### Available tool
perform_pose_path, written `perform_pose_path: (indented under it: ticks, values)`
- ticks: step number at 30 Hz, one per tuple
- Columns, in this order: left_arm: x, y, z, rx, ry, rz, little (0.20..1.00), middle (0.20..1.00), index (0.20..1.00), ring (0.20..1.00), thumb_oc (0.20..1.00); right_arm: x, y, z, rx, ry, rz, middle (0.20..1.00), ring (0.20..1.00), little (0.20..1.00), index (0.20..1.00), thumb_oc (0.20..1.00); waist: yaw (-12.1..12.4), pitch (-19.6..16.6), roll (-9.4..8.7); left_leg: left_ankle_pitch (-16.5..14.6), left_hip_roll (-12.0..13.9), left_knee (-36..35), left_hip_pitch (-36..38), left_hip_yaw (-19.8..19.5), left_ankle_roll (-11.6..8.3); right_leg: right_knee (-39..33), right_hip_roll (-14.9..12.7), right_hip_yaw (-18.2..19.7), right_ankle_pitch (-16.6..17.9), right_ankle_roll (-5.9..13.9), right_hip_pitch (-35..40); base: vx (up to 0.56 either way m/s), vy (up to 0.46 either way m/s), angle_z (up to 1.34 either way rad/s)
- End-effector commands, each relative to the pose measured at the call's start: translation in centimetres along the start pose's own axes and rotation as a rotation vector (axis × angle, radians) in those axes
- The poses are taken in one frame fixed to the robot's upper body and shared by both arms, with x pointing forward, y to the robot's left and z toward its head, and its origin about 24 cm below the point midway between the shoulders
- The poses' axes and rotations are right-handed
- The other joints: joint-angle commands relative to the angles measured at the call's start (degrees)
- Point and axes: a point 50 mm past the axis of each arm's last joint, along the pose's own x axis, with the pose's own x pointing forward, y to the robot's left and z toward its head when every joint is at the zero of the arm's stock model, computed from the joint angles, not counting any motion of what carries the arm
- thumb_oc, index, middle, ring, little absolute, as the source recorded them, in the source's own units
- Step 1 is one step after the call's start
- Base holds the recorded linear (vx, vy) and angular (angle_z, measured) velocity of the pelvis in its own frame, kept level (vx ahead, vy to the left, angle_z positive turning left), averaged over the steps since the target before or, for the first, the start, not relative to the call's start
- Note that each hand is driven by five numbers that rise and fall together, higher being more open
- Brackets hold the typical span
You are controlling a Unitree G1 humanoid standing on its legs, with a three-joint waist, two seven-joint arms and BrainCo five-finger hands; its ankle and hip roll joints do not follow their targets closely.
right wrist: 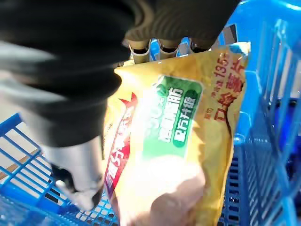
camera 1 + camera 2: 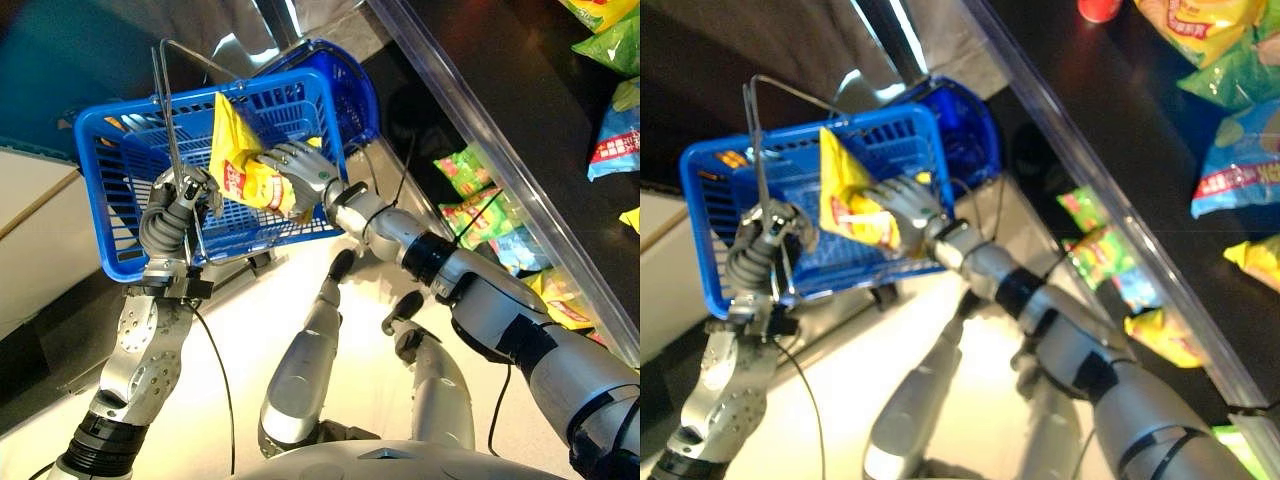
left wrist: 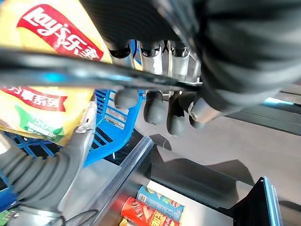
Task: Pick up the snacks into the basket
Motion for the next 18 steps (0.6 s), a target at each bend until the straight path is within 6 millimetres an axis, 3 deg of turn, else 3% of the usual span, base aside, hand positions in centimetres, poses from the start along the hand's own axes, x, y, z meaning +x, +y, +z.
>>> perform_pose_path:
  ticks: [1, 6, 9, 10, 11, 14, 17, 18]
  values:
    - [0.6, -2.7, 4.5, -0.017, -0.294, -0.142, 0.200, 0.200, 0.200, 0.200, 0.200, 1.5, 0.2, 4.2, 0.104, -0.088, -0.024, 1.000, 1.000, 1.000, 1.000, 1.000, -0.5, -3.4, -0.16, -1.2, -2.3, -1.6, 1.3, 1.7, 2.82, -6.8, -0.1, 0.7, 6.5, 7.38, 5.5, 0.00, 0.000, 0.00]
    - [0.5, -2.4, 4.4, -0.013, -0.292, -0.123, 0.200, 0.200, 0.200, 0.200, 0.200, 1.4, -0.7, 3.7, 0.162, -0.067, -0.079, 1.000, 1.000, 1.000, 1.000, 1.000, -0.9, -3.2, -0.35, -1.4, -2.3, -1.4, 1.3, 2.1, 2.91, -6.7, -0.1, 0.9, 6.6, 7.37, 5.4, 0.00, 0.000, 0.00]
    - [0.4, -2.2, 4.4, -0.011, -0.292, -0.101, 0.200, 0.200, 0.200, 0.200, 0.200, 1.3, -2.3, 3.2, 0.201, -0.063, -0.157, 1.000, 1.000, 1.000, 1.000, 1.000, -1.4, -3.1, -0.46, -1.4, -2.2, -1.4, 1.4, 2.4, 2.91, -6.7, -0.1, 1.1, 6.6, 7.35, 5.4, 0.00, 0.000, 0.00]
    - [0.4, -1.9, 4.3, -0.006, -0.293, -0.077, 0.200, 0.200, 0.200, 0.200, 0.200, 1.0, -3.9, 2.9, 0.227, -0.077, -0.237, 1.000, 1.000, 1.000, 1.000, 1.000, -2.0, -3.0, -0.73, -1.4, -2.0, -1.4, 1.5, 2.6, 2.94, -6.7, -0.1, 1.3, 6.6, 7.34, 5.3, 0.00, 0.000, 0.00]
    - [0.4, -1.9, 4.3, -0.006, -0.293, -0.077, 0.200, 0.200, 0.200, 0.200, 0.200, 0.9, -3.9, 2.9, 0.227, -0.076, -0.236, 1.000, 1.000, 1.000, 1.000, 1.000, -1.9, -3.0, -0.72, -1.4, -2.0, -1.4, 1.5, 2.6, 2.94, -6.7, -0.1, 1.3, 6.6, 7.34, 5.3, 0.00, 0.000, 0.00]
    - [0.3, -1.4, 4.3, 0.015, -0.294, -0.040, 0.200, 0.200, 0.200, 0.200, 0.200, -0.1, -7.0, 2.5, 0.262, -0.117, -0.377, 1.000, 1.000, 1.000, 1.000, 1.000, -2.8, -2.8, -1.18, -1.5, -1.9, -1.3, 1.6, 3.0, 3.02, -6.4, -0.1, 1.6, 6.6, 7.33, 5.1, 0.00, 0.000, 0.00]
    - [0.2, -0.9, 4.1, 0.039, -0.285, -0.004, 0.200, 0.200, 0.200, 0.200, 0.200, -1.5, -9.5, 2.5, 0.301, -0.176, -0.507, 1.000, 1.000, 1.000, 1.000, 1.000, -3.7, -2.7, -1.59, -1.7, -1.7, -1.0, 1.6, 3.4, 3.17, -6.2, -0.1, 1.9, 6.7, 7.33, 4.9, 0.00, 0.000, 0.00]
    - [0.3, -0.5, 4.0, 0.080, -0.281, 0.012, 0.200, 0.200, 0.200, 0.200, 0.200, -2.5, -11.2, 2.7, 0.310, -0.223, -0.589, 1.000, 1.000, 1.000, 1.000, 1.000, -4.0, -2.7, -1.94, -1.8, -1.6, -0.9, 1.7, 3.7, 3.27, -6.3, 0.1, 2.4, 6.7, 7.31, 4.8, 0.00, 0.000, 0.00]
